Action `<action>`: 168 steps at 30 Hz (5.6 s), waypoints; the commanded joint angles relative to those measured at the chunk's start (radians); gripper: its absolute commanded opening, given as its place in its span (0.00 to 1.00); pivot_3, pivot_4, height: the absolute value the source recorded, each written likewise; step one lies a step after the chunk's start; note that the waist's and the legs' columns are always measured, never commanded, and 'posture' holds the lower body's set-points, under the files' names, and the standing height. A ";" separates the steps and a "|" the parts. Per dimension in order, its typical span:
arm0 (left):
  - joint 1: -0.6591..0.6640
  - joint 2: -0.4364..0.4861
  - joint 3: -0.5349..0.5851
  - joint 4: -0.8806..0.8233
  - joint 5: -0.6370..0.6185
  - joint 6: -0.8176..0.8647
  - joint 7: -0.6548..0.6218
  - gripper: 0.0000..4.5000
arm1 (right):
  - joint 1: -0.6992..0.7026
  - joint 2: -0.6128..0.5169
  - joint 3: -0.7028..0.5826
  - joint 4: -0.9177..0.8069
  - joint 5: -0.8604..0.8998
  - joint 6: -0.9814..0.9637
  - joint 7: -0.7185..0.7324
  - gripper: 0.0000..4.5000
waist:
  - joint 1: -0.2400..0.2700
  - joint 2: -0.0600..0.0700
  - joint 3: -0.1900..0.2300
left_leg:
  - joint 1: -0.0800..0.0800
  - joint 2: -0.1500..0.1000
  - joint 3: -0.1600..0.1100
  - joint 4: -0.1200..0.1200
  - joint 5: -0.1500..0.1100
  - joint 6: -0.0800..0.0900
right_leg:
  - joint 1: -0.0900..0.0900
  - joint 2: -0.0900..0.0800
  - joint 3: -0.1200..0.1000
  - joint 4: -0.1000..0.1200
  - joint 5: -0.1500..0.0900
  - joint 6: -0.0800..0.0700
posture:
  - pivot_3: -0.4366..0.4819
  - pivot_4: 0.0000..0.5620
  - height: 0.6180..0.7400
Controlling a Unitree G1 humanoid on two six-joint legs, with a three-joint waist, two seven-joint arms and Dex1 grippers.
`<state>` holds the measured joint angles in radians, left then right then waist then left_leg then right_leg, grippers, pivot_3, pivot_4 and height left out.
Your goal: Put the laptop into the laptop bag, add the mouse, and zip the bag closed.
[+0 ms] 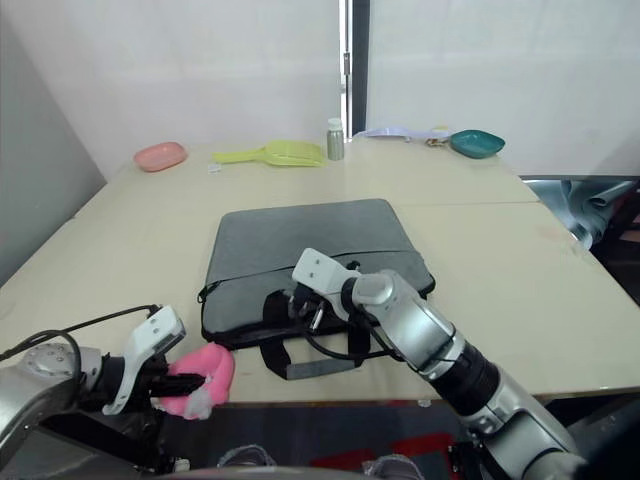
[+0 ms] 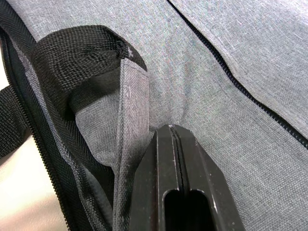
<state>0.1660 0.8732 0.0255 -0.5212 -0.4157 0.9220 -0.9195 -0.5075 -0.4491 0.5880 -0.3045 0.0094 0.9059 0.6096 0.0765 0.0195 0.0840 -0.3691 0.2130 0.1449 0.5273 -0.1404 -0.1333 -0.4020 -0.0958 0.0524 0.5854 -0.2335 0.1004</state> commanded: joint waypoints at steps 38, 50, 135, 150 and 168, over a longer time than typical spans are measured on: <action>-0.163 0.342 0.457 0.329 -0.410 -0.053 -0.573 0.98 | -0.038 0.068 -0.296 0.023 0.286 0.103 0.174 0.00 | -0.026 -0.031 0.020 | -0.018 0.013 -0.003 0.007 0.001 0.000 | -0.023 0.012 -0.004 0.010 0.033 -0.024 | 0.48 0.27 1.00; -0.145 0.341 0.480 0.228 -0.472 -0.004 -0.577 1.00 | 0.068 -0.175 -0.736 -0.192 0.563 0.186 0.224 0.28 | 0.003 -0.030 0.029 | -0.031 0.028 -0.007 0.011 0.001 -0.010 | -0.031 0.027 -0.012 0.012 0.035 -0.022 | 0.48 0.27 1.00; -0.014 0.238 0.494 0.439 -0.231 -0.218 -0.432 1.00 | 0.186 -0.092 -0.622 0.044 0.611 0.125 0.047 0.00 | 0.005 -0.026 0.035 | -0.022 0.035 -0.008 0.043 -0.002 -0.005 | -0.031 0.032 -0.003 0.047 0.027 -0.036 | 0.48 0.27 1.00; 0.005 0.325 0.647 0.345 -0.320 -0.123 -0.548 1.00 | 0.145 -0.445 -0.747 0.069 0.648 0.068 0.281 0.98 | 0.015 -0.026 0.038 | -0.022 0.034 -0.006 0.043 -0.002 -0.005 | -0.031 0.032 -0.002 0.046 0.027 -0.037 | 0.48 0.27 1.00; 0.297 0.257 0.988 0.279 -0.265 -0.037 -0.639 1.00 | -0.300 0.060 -0.220 0.201 0.436 -0.106 0.232 0.27 | -0.007 -0.026 0.040 | -0.024 0.036 -0.008 0.038 -0.003 -0.006 | -0.033 0.034 -0.005 0.045 0.025 -0.040 | 0.48 0.27 1.00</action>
<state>0.4574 1.1444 0.9615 -0.2169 -0.6720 0.8774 -1.5585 -0.7815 -0.4123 0.3427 -0.1242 0.4792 0.8487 0.8371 0.0695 -0.0060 0.1237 -0.3937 0.2494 0.1357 0.5656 -0.1428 -0.1394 -0.4344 -0.0618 0.0461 0.6300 -0.2088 0.0603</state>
